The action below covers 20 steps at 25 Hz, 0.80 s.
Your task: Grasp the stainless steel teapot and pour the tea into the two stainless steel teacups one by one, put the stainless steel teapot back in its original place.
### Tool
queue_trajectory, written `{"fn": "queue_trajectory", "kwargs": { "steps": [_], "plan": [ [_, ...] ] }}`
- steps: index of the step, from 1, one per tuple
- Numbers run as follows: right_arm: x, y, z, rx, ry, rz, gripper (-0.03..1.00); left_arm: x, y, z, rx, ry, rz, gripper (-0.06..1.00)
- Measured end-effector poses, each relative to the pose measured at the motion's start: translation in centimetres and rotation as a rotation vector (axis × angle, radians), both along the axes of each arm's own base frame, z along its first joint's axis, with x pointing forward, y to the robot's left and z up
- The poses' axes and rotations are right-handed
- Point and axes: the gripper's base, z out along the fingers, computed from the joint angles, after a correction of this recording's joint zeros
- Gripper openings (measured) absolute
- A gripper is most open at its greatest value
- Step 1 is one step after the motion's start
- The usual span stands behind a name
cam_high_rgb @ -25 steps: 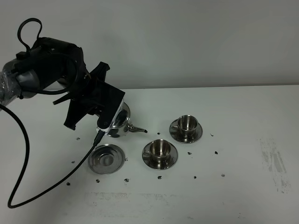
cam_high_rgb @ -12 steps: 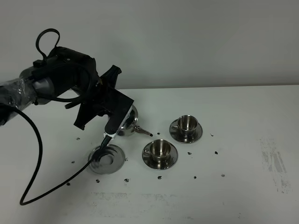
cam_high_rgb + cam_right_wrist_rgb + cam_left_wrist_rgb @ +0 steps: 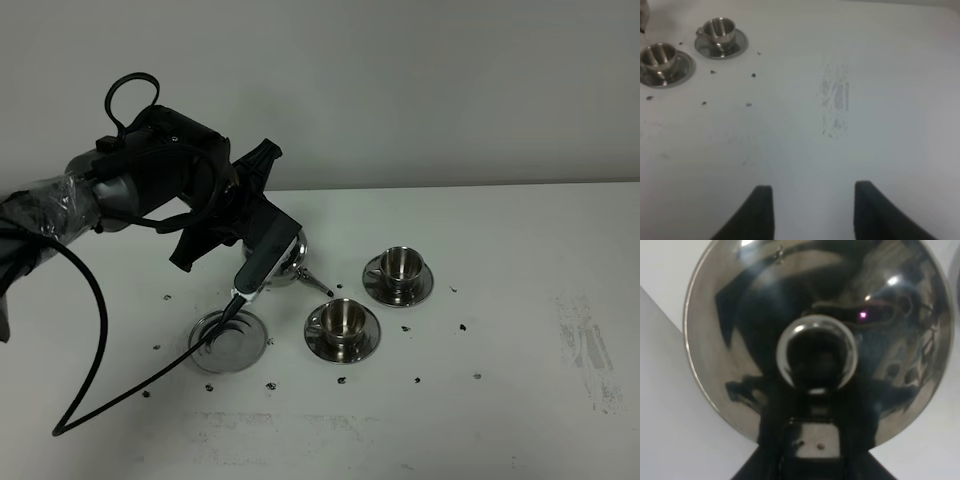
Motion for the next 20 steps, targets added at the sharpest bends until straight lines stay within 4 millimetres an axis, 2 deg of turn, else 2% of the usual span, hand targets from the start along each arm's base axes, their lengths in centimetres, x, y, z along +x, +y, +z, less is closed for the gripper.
{"fn": "queue_trajectory", "kwargs": {
  "steps": [20],
  "plan": [
    [0.0,0.0,0.0,0.0,0.0,0.0,0.36,0.19,-0.58,0.27,0.052,-0.069,-0.055,0.22]
  ]
}}
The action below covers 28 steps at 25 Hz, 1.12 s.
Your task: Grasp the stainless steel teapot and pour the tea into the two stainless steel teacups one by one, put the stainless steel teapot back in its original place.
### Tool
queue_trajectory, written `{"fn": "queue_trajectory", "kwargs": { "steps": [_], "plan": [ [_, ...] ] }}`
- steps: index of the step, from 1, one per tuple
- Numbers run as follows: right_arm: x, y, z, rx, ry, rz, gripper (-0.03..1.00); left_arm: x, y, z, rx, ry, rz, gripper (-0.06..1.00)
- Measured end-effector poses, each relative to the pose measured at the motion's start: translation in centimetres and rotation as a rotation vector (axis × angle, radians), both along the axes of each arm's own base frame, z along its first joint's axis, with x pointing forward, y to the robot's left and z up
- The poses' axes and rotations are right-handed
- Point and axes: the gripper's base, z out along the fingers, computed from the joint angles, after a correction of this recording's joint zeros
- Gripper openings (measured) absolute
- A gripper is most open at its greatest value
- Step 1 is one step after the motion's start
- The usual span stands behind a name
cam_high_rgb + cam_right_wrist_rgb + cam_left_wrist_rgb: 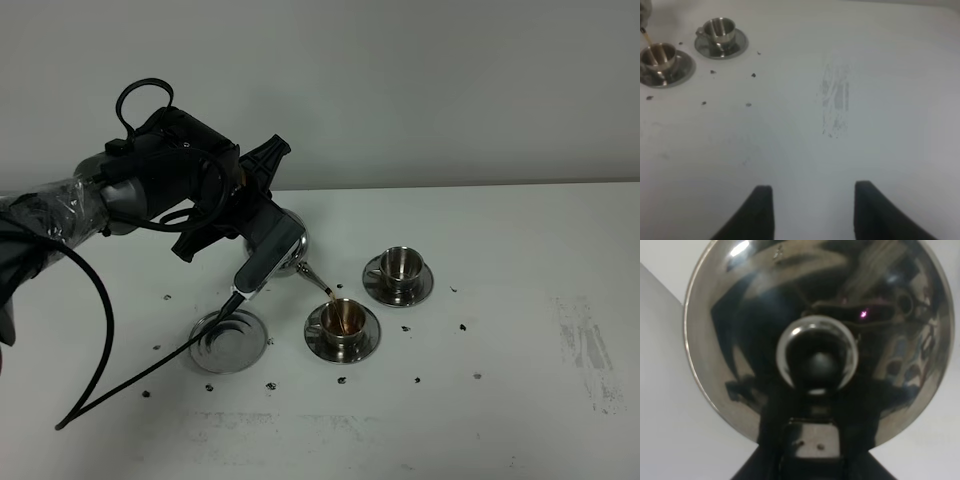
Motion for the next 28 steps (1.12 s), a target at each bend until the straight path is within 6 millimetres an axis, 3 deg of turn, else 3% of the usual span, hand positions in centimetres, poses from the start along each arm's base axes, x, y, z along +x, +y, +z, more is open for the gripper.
{"fn": "queue_trajectory", "kwargs": {
  "steps": [28],
  "plan": [
    [0.0,0.0,0.0,0.0,0.0,0.0,0.36,0.09,-0.96,-0.51,0.032,-0.039,-0.05,0.22]
  ]
}}
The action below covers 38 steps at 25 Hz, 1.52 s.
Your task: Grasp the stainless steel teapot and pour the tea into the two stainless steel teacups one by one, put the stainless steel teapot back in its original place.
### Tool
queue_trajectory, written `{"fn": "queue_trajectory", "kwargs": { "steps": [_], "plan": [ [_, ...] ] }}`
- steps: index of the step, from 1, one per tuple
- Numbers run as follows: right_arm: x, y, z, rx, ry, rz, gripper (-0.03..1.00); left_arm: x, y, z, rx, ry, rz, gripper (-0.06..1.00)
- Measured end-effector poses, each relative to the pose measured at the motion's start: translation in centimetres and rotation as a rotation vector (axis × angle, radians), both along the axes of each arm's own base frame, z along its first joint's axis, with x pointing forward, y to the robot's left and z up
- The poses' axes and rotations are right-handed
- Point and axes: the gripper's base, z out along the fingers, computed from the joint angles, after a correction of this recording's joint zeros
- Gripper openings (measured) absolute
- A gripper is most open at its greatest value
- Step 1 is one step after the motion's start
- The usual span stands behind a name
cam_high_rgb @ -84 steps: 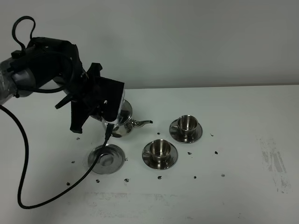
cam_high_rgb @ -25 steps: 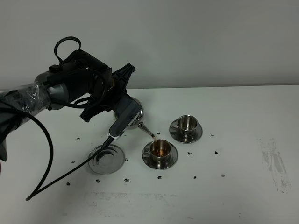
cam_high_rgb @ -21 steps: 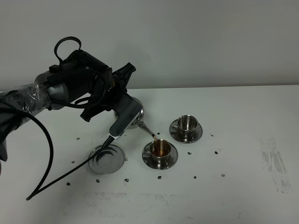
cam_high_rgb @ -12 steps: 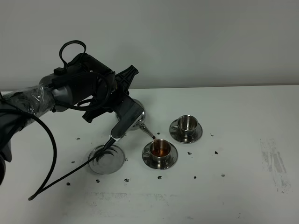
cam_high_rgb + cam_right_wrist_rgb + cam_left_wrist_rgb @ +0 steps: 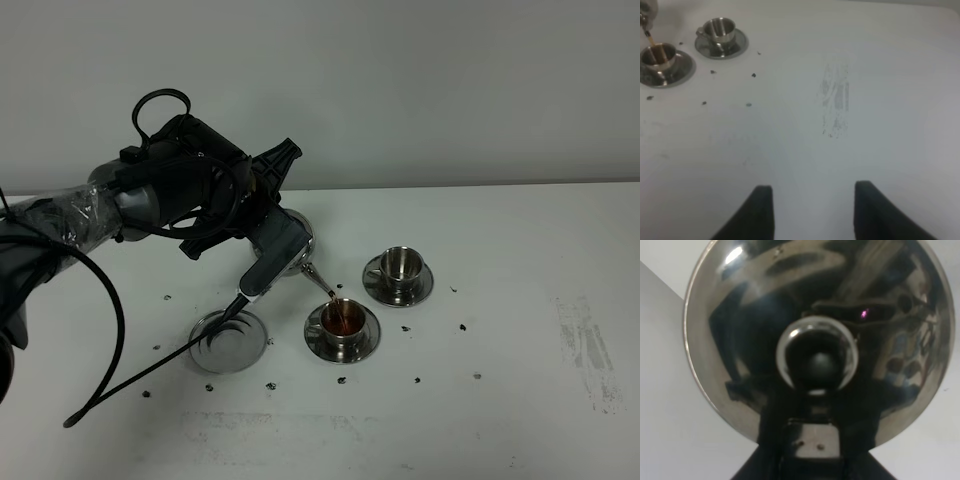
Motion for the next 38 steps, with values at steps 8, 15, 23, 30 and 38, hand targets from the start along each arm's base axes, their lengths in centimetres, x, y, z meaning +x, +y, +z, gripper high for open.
{"fn": "queue_trajectory", "kwargs": {
  "steps": [8,15,23,30,38],
  "plan": [
    [0.0,0.0,0.0,0.0,0.0,0.0,0.36,0.08,-0.38,0.18,0.005,-0.032,-0.025,0.22],
    [0.0,0.0,0.0,0.0,0.0,0.0,0.36,0.06,-0.67,0.28,0.017,-0.051,-0.044,0.22],
    [0.0,0.0,0.0,0.0,0.0,0.0,0.36,0.02,-0.81,0.3,0.021,-0.054,-0.049,0.22],
    [0.0,0.0,0.0,0.0,0.0,0.0,0.36,0.07,-0.76,0.34,0.035,-0.062,-0.056,0.22],
    [0.0,0.0,0.0,0.0,0.0,0.0,0.36,0.09,-0.73,0.36,0.042,-0.066,-0.059,0.22]
  ]
}}
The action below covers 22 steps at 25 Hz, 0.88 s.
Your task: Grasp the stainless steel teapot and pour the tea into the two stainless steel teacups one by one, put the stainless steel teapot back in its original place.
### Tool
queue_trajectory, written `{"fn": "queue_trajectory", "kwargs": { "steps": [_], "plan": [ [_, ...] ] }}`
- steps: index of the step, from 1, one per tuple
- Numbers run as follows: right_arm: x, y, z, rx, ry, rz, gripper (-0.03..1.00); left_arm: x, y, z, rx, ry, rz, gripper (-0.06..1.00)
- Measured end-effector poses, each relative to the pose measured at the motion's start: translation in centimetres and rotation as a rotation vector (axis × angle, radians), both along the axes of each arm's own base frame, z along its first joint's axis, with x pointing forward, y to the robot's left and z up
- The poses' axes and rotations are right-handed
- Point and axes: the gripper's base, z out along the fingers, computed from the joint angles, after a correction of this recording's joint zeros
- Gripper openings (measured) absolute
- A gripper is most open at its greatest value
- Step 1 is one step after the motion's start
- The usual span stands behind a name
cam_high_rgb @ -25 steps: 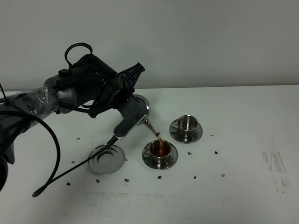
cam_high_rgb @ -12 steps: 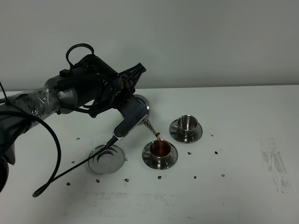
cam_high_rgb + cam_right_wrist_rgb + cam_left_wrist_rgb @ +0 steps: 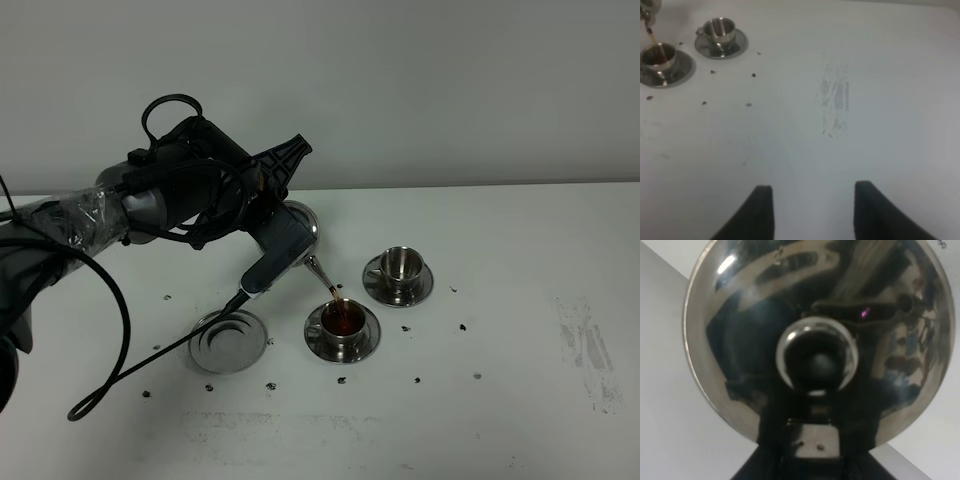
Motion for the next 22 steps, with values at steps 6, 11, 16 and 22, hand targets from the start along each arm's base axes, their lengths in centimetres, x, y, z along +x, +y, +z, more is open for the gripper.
{"fn": "queue_trajectory", "kwargs": {
  "steps": [6,11,16,22],
  "plan": [
    [0.0,0.0,0.0,0.0,0.0,0.0,0.36,0.0,0.0,0.0,0.0,0.0,0.0,0.22],
    [0.0,0.0,0.0,0.0,0.0,0.0,0.36,-0.1,-0.1,-0.1,-0.026,0.018,0.012,0.22],
    [0.0,0.0,0.0,0.0,0.0,0.0,0.36,-0.5,-0.3,-0.4,-0.083,0.08,0.058,0.22],
    [0.0,0.0,0.0,0.0,0.0,0.0,0.36,-0.5,0.9,-0.5,-0.113,0.133,0.143,0.22]
  ]
}}
